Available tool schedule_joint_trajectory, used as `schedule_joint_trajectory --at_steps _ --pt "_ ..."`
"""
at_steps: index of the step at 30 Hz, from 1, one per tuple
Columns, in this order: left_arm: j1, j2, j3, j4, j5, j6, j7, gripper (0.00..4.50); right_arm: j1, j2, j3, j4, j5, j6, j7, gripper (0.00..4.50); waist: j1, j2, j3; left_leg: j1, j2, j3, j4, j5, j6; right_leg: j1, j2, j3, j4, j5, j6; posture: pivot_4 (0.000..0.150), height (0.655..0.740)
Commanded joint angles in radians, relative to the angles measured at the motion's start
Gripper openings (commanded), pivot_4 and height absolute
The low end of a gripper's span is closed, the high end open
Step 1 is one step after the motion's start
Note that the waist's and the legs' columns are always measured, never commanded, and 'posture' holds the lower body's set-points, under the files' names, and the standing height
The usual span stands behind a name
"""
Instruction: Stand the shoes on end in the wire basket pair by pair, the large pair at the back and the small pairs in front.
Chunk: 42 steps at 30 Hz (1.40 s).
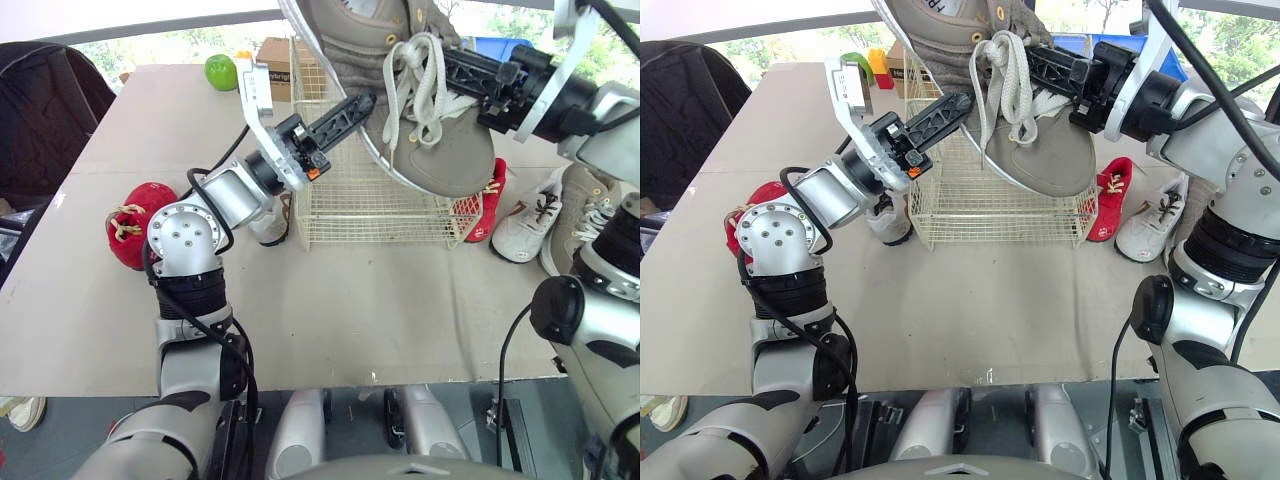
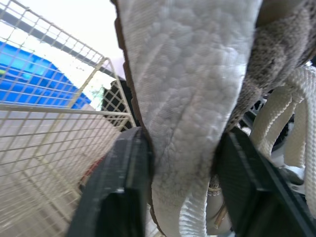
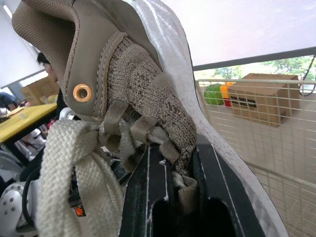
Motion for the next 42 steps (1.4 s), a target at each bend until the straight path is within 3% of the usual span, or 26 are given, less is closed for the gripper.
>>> schedule_joint_trajectory --at_steps 1,2,4,6,9,12,17,19,24,27,28,30,31,32,42 --pt "-0.077 0.016 0.007 0.017 0.024 -0.041 -0.051 1.17 0.008 -0.003 0.03 -0.077 -0.019 -0.109 -0.006 0.0 0.0 0.0 0.0 0.0 0.0 0.0 0.0 0.0 0.0 0.0 0.0 0.0 0.0 0.0 0.0 0.15 0.74" --pt "-0.093 0.03 0.007 0.035 0.044 -0.05 -0.067 1.16 0.033 -0.029 0.065 -0.108 -0.054 -0.155 0.021 0.73 0.0 0.0 0.0 0.0 0.0 0.0 0.0 0.0 0.0 0.0 0.0 0.0 0.0 0.0 0.0 0.15 0.74" --pt "-0.127 0.054 0.011 0.076 0.075 -0.063 -0.093 1.16 0.082 -0.075 0.123 -0.171 -0.098 -0.213 0.067 0.89 0.003 0.0 0.0 0.0 0.0 0.0 0.0 0.0 0.0 0.0 0.0 0.0 0.0 0.0 0.0 0.15 0.74" --pt "-0.168 0.075 0.018 0.126 0.102 -0.072 -0.117 1.16 0.122 -0.106 0.153 -0.216 -0.131 -0.268 0.08 1.98 0.001 0.0 0.0 -0.001 0.0 -0.001 0.0 0.0 0.0 0.0 0.0 -0.001 -0.001 0.0 0.0 0.15 0.74" --pt "-0.308 0.139 -0.007 0.295 0.222 -0.152 -0.191 1.15 0.266 -0.186 0.204 -0.347 -0.295 -0.477 0.119 2.96 0.004 0.0 0.0 -0.001 0.0 -0.001 0.0 0.0 0.0 0.0 0.0 -0.001 -0.001 0.0 0.0 0.15 0.74" --pt "-0.462 0.184 -0.031 0.494 0.331 -0.254 -0.297 1.15 0.435 -0.18 0.185 -0.452 -0.339 -0.622 0.141 2.96 0.004 -0.001 0.0 -0.002 -0.001 -0.002 0.0 0.0 0.0 0.0 0.001 -0.002 -0.001 0.0 0.0 0.15 0.74" --pt "-0.671 0.221 -0.069 0.808 0.509 -0.455 -0.461 1.15 0.647 -0.223 0.109 -0.584 -0.31 -0.656 0.16 2.96 0.004 0.0 0.0 -0.002 -0.001 -0.001 0.0 0.0 0.0 0.0 0.0 -0.002 -0.003 0.0 0.001 0.15 0.74" --pt "-0.732 0.231 -0.117 0.926 0.615 -0.594 -0.537 1.15 0.721 -0.244 0.051 -0.625 -0.23 -0.627 0.168 2.96 0.002 0.0 0.0 -0.001 -0.001 -0.001 0.0 0.0 0.0 0.0 0.0 -0.002 -0.002 -0.001 0.001 0.15 0.74" --pt "-0.793 0.226 -0.236 1.124 0.85 -0.913 -0.68 1.15 0.832 -0.282 -0.036 -0.671 -0.145 -0.627 0.14 2.96 0.002 0.0 0.0 0.0 -0.001 -0.001 0.0 0.0 0.0 0.001 0.001 -0.002 -0.002 -0.001 0.001 0.15 0.74" --pt "-0.775 0.225 -0.289 1.189 0.97 -1.073 -0.678 1.15 0.843 -0.278 -0.063 -0.663 -0.057 -0.607 0.08 2.96 0.0 0.0 0.0 0.0 0.0 -0.001 0.0 0.0 0.0 0.001 0.001 -0.001 -0.002 -0.001 0.0 0.15 0.74" --pt "-0.756 0.221 -0.296 1.208 0.992 -1.1 -0.677 1.15 0.848 -0.285 -0.067 -0.662 -0.054 -0.609 0.073 3.38 0.0 -0.001 0.0 0.0 0.0 -0.001 0.0 0.0 0.0 0.001 0.001 -0.001 -0.002 -0.001 0.001 0.15 0.74" --pt "-0.733 0.216 -0.302 1.24 1.026 -1.134 -0.687 1.15 0.856 -0.298 -0.071 -0.66 -0.029 -0.609 0.059 3.76 0.0 0.0 0.0 0.0 0.0 0.0 0.0 0.0 0.0 0.001 0.001 -0.001 -0.002 -0.001 0.001 0.15 0.74" --pt "-0.726 0.218 -0.299 1.254 1.034 -1.128 -0.703 1.15 0.873 -0.318 -0.073 -0.666 -0.012 -0.605 0.073 4.29 0.0 0.0 0.0 0.0 0.0 0.0 0.0 0.0 0.0 0.001 0.001 0.0 -0.001 -0.001 0.001 0.15 0.74" --pt "-0.724 0.219 -0.295 1.264 1.04 -1.123 -0.715 1.15 0.885 -0.334 -0.073 -0.67 0.004 -0.602 0.082 4.41 0.001 0.0 0.0 0.0 0.0 0.0 0.0 0.0 0.0 0.001 0.001 0.0 -0.001 -0.001 0.001 0.15 0.74" --pt "-0.675 0.262 -0.258 1.313 1.078 -1.041 -0.777 1.15 0.918 -0.407 -0.049 -0.634 -0.019 -0.645 0.103 4.41 -0.007 -0.001 0.0 0.001 0.0 0.0 0.001 0.0 0.0 0.001 0.002 0.001 0.0 -0.001 0.001 0.15 0.74"
